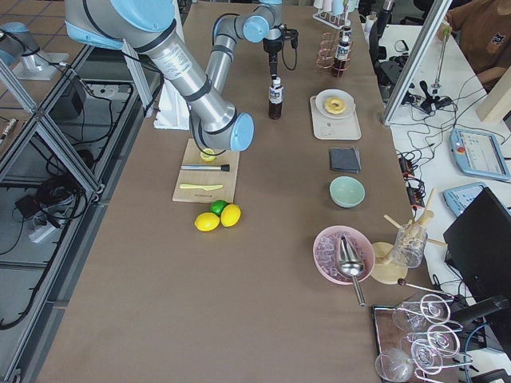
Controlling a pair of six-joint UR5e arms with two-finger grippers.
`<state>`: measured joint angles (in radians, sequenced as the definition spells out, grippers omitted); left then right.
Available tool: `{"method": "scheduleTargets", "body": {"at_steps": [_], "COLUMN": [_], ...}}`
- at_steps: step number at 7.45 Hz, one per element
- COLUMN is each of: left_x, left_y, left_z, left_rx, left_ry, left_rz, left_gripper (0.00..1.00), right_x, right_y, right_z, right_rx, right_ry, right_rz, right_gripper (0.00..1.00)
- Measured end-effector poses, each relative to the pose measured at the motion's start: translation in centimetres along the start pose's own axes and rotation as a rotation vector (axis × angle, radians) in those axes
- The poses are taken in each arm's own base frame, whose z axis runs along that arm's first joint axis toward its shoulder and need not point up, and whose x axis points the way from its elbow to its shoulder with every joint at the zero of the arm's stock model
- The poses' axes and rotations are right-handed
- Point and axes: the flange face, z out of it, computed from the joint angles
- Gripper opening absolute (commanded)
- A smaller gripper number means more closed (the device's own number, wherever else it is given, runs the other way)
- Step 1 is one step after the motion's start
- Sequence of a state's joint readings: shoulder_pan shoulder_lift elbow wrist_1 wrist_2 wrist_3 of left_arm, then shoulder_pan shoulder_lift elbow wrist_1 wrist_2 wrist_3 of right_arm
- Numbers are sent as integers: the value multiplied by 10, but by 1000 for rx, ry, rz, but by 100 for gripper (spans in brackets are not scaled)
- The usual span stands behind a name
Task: Place tea on tray
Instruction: 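Move the right gripper over the standing bottle and grasp it, then lift the bottle with the right gripper and carry it onto the tray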
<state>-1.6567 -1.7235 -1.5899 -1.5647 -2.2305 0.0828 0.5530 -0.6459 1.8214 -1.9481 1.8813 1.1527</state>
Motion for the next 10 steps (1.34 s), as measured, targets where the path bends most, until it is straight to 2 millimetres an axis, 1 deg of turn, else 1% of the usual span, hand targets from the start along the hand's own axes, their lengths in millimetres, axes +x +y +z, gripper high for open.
{"method": "scheduleTargets", "body": {"at_steps": [1, 2, 4, 5, 6, 8, 9, 10], "left_x": [0, -1, -6, -10, -13, -17, -17, -17], "left_y": [0, 0, 0, -2, -3, -4, -4, -4], "left_z": [1, 2, 7, 13, 18, 23, 23, 23], "left_rx": [-1, -3, 0, 4, 10, 13, 14, 14], "left_ry": [0, 0, 0, 0, -1, -1, 0, 0], "left_rz": [-1, -2, -1, 3, 8, 10, 11, 11], "left_gripper": [98, 98, 98, 98, 98, 98, 98, 98], "right_x": [0, 0, -3, -2, -1, -3, -3, -3], "right_y": [-2, -6, -12, -12, -13, -13, -12, -12], "right_z": [4, 11, 28, 33, 38, 39, 40, 40], "right_rx": [9, 14, 17, 15, 13, 12, 11, 10], "right_ry": [7, 17, 18, 21, 27, 28, 28, 29], "right_rz": [-9, -17, -24, -25, -24, -24, -24, -23], "right_gripper": [94, 92, 81, 79, 79, 76, 72, 63]}}
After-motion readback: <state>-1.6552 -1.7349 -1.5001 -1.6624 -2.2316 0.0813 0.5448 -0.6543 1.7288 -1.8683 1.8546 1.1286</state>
